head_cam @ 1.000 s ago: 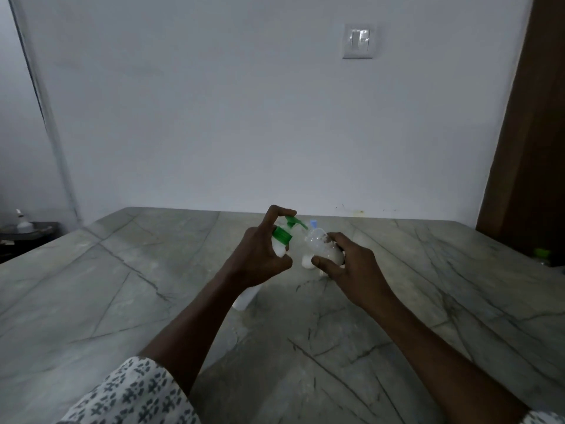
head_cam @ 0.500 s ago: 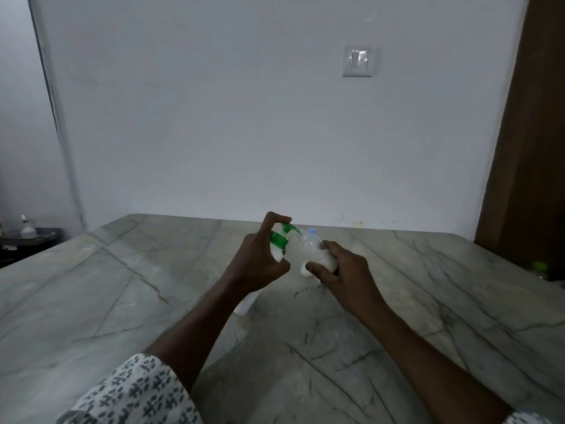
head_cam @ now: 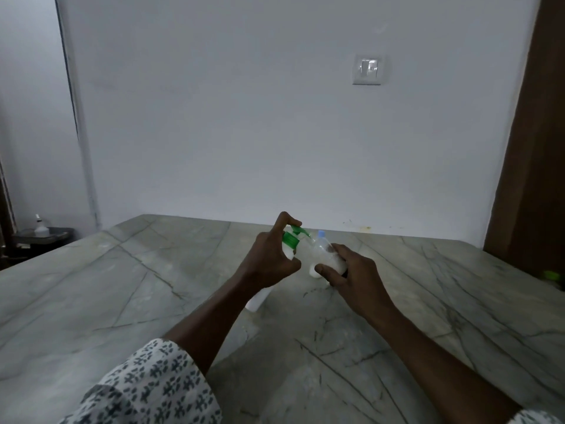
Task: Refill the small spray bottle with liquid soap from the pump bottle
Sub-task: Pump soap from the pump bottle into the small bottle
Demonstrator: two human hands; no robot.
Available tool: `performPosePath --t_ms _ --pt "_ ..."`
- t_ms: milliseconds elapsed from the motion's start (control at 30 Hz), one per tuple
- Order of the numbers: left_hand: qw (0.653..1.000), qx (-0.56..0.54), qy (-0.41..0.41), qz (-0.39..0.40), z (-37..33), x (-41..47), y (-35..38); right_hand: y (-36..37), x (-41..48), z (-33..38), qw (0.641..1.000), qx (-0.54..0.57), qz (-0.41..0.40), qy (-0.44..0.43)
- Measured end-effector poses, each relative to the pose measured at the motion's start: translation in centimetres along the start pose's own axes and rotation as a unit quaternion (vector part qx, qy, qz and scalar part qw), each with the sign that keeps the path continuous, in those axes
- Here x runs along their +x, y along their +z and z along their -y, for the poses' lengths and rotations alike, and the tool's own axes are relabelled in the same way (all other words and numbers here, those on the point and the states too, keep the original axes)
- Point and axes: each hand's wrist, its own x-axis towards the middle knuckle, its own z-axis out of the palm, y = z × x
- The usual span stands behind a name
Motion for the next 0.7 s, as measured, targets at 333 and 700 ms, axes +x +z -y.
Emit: performPosePath --t_ms 333,700 --pt "1.0 0.001 -0.001 0.014 0.12 -0.1 0.19 -0.09 0.01 -0.27 1.0 0.012 -0.017 0.009" --pt "1.0 0.003 -0.014 0.002 0.44 -0.02 0.4 0.14 -0.01 -0.24 1.0 0.017 0.001 0.01"
